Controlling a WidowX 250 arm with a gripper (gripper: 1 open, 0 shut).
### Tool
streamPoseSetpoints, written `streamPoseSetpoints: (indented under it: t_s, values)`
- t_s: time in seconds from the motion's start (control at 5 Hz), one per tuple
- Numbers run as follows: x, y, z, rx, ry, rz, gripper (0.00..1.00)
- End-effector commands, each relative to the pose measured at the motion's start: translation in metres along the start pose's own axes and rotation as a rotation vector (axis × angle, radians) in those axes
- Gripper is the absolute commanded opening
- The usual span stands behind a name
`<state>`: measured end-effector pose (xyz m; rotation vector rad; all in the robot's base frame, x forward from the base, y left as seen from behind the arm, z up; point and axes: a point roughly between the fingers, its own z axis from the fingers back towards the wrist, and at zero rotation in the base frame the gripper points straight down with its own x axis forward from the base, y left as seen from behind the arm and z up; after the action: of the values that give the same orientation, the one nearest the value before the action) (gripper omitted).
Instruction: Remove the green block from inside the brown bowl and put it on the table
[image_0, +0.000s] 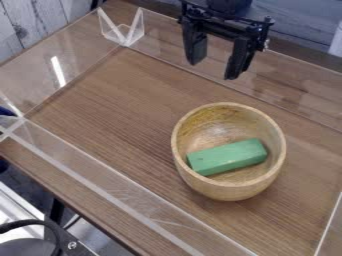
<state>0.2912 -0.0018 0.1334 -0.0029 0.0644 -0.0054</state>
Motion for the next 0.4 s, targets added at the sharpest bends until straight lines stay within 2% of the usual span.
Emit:
streamPoseSetpoints:
  t_s: [0.0, 0.2]
  values:
    - [-0.005, -0.007, -0.01, 0.0, 0.018, -0.029, 1.0]
    - [-0.016, -0.018, -0.026, -0.001, 0.036, -0.094, 1.0]
